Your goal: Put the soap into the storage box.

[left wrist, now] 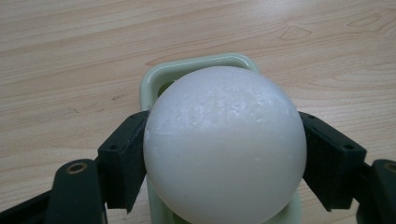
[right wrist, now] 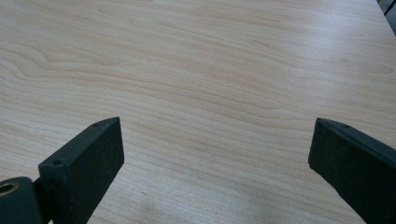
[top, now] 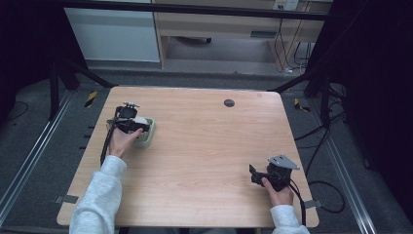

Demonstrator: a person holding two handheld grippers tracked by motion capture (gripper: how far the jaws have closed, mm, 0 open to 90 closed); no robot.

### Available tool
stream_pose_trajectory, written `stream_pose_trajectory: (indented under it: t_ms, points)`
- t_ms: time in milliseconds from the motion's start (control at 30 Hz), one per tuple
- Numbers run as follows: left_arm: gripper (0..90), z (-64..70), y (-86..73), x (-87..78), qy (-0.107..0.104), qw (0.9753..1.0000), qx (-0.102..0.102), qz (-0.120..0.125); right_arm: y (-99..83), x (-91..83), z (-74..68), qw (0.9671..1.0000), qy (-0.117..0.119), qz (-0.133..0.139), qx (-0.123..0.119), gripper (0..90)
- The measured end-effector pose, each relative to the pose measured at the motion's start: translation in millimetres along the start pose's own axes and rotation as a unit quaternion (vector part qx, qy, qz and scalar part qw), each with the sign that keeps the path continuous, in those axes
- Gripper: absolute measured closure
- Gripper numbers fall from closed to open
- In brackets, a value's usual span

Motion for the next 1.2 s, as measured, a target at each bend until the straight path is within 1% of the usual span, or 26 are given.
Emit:
stream_pose_trajectory:
  t_ms: [200,433,767,867,1000,1200]
  points:
    - [24.2,-2.5,-1.6,5.2,0.003,1.0000,-0.004,-0.003,-0.1,0.3,0.1,1.0000,0.000,0.000,-0.001,3.8]
    - [24.2,-4.6,-4.2,8.5,0.000,0.9999,-0.010,-0.011,-0.1,0.2,-0.1,1.0000,0.000,0.000,-0.001,3.8]
    - [24.1,-3.7,-7.7,15.3,0.004,0.9996,-0.008,-0.025,-0.4,0.2,-0.2,1.0000,0.000,0.000,-0.002,3.8]
    - [24.1,-3.3,-7.3,16.1,0.001,0.9997,-0.011,-0.022,-0.4,0.3,-0.1,1.0000,0.000,0.000,-0.002,3.8]
    - [24.1,-3.2,-7.9,16.0,0.003,0.9996,-0.010,-0.025,-0.7,0.1,-0.7,1.0000,0.001,-0.002,-0.001,3.8]
    - [24.0,-3.6,-7.4,16.7,0.002,0.9997,-0.010,-0.021,-0.7,0.1,-0.8,1.0000,0.001,-0.002,-0.001,3.8]
Point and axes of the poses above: each handheld gripper's, and its own axes: x roughly forward along the jaws, y roughly out of its top, z roughly to its right, the point moved 10 cm from there along x, roughly forward along the jaws, and after that the axes turned 14 degrees about -y, right-handed, at the moved point
